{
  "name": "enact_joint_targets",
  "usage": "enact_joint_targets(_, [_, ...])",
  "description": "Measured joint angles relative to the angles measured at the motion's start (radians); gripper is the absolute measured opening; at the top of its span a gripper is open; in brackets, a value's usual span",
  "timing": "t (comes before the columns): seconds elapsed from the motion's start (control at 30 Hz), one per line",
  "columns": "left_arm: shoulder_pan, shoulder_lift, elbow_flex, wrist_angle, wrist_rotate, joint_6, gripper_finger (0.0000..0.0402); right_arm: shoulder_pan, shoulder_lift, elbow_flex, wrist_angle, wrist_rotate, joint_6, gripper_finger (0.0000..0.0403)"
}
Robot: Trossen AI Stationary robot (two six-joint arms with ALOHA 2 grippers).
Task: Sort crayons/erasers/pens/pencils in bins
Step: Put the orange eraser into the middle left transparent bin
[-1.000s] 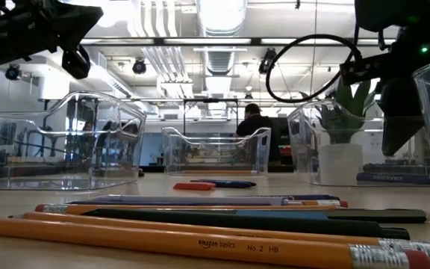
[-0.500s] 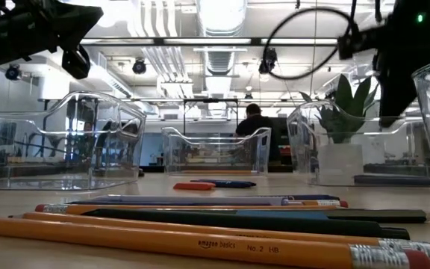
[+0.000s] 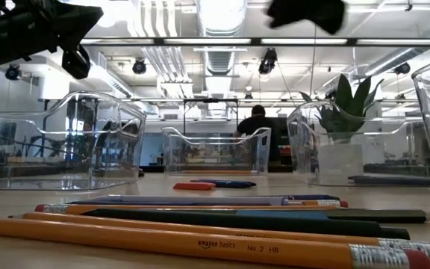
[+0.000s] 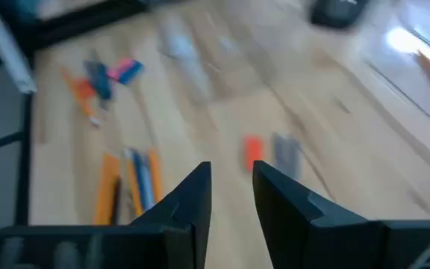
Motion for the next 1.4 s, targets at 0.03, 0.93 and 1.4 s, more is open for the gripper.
enact_joint_targets(0.03, [0.000, 0.000, 0.000, 0.000, 0.000, 0.000, 0.0000, 0.001, 0.034, 0.011, 0.042, -0.002, -0.031, 0.0089])
enact_joint_targets(0.93, [0.000, 0.000, 0.000, 0.000, 0.000, 0.000, 0.0000, -0.212, 0.623, 0.531, -0.313, -0.188, -0.010, 0.0125])
enact_joint_targets(1.4, [0.000, 0.000, 0.000, 0.000, 0.000, 0.000, 0.0000, -0.214, 0.628, 0.462, -0.364, -0.185, -0.117, 0.0188])
